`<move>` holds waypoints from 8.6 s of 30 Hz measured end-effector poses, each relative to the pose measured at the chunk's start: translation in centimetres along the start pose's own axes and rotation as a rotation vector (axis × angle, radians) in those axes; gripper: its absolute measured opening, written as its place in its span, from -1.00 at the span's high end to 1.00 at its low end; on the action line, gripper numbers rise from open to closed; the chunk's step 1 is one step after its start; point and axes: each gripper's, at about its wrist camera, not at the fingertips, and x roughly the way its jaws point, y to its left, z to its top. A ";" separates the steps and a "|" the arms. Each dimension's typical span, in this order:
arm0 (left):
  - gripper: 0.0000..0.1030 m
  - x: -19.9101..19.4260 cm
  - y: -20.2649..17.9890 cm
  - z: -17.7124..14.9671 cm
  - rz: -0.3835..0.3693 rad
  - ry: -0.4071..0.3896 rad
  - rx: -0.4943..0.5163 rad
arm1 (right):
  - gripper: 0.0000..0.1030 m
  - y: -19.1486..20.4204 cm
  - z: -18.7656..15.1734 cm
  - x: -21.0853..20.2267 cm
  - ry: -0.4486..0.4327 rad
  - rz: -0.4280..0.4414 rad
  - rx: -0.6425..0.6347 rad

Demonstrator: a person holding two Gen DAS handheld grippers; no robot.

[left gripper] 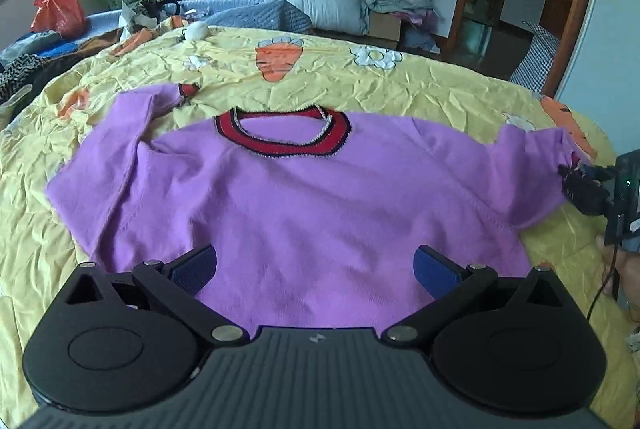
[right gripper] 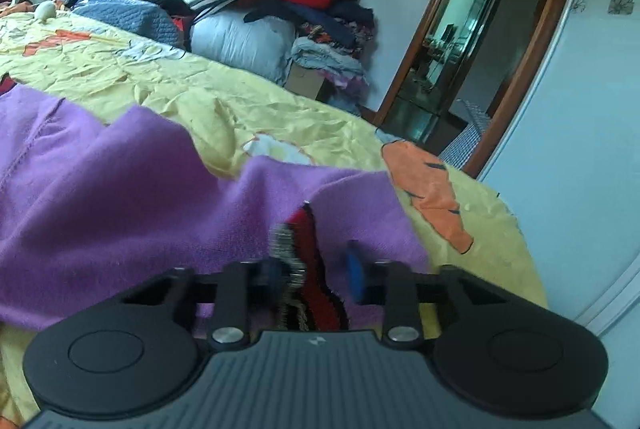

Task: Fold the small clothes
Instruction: 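Lift the sleeve with the right tool and carry it across the sweater body, then lay the sleeve on the body and open the right tool, then move the left tool to the other sleeve cuff and grasp it, then fold the held sleeve across the body with the left tool and release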

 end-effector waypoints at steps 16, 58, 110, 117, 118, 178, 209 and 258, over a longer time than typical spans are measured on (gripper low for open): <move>-1.00 -0.8 0.0 -1.1 -0.013 0.030 -0.003 | 0.92 -11.5 0.3 -0.8 0.028 -0.035 0.256; -1.00 -1.3 10.4 -5.9 -0.254 0.118 -0.218 | 0.93 -11.6 11.8 -13.4 0.142 0.616 0.585; -1.00 8.0 9.0 6.5 -0.422 0.083 -0.101 | -0.99 2.5 0.3 -8.3 0.126 0.502 0.409; -1.00 15.9 -7.4 10.8 -0.681 0.258 0.172 | 0.80 6.5 -1.8 -9.5 0.163 0.451 0.258; -1.00 17.0 -9.7 10.8 -0.669 0.282 0.231 | 0.84 7.0 -1.8 -9.8 0.152 0.433 0.239; -1.00 11.4 18.3 0.3 -0.167 -0.067 0.165 | 0.32 10.7 4.3 -7.7 0.147 0.484 0.220; 0.77 23.8 25.7 19.2 0.032 -0.069 0.106 | -1.00 18.1 0.0 -14.2 -0.066 0.567 0.394; 0.88 -11.5 50.3 -4.6 -0.409 -0.358 -0.767 | -1.00 18.9 -2.1 -20.9 0.088 0.721 0.397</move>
